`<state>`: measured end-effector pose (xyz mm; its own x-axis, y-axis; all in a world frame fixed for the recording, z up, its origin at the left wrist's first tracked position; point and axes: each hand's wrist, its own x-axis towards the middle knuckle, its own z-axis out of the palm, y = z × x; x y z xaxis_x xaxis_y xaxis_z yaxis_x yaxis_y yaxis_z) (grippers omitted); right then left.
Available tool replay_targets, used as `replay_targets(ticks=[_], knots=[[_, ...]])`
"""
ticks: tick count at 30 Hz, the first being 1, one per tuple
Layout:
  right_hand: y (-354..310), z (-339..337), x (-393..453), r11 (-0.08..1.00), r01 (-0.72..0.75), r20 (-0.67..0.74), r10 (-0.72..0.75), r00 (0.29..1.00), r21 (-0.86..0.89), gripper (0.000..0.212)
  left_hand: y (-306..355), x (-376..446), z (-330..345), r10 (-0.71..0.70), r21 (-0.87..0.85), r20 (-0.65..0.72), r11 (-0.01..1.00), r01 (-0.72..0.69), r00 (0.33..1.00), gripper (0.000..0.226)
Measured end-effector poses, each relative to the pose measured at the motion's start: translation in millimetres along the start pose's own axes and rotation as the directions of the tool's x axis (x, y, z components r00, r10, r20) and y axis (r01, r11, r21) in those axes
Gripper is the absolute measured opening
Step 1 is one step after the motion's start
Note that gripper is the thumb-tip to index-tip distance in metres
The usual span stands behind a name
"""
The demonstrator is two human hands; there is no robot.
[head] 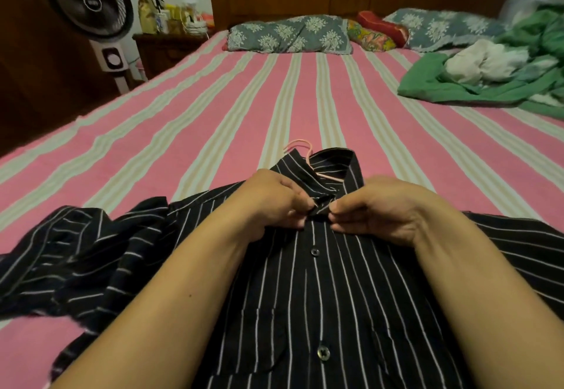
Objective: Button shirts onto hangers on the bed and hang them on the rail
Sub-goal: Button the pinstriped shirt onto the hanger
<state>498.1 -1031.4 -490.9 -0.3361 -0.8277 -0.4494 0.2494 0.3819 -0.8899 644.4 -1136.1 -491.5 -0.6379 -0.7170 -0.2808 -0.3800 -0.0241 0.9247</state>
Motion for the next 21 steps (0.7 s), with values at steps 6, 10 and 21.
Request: replay_targets(ticks=[6,10,21], knots=[[2.5,2.3,1.7,1.000,0.008,-0.003,-0.008,1.000,0.013,0.034,-3.3,4.2,-1.6,-0.018,-0.041,0.018,0.999,0.019,1.000,0.018],[3.1,4.3,2.5,1.000,0.018,-0.009,-0.018,1.000,-0.011,0.027,-2.9,4.3,-0.4,-0.036,0.028,0.031,0.999,0.035,0.999,0.015],[2.9,6.3,-0.1,0.999,0.032,0.036,-0.032,0.999,-0.005,0.017,-5.2,8.4,-2.2,-0.131,-0.048,0.040,0.990,0.133,0.991,0.008]])
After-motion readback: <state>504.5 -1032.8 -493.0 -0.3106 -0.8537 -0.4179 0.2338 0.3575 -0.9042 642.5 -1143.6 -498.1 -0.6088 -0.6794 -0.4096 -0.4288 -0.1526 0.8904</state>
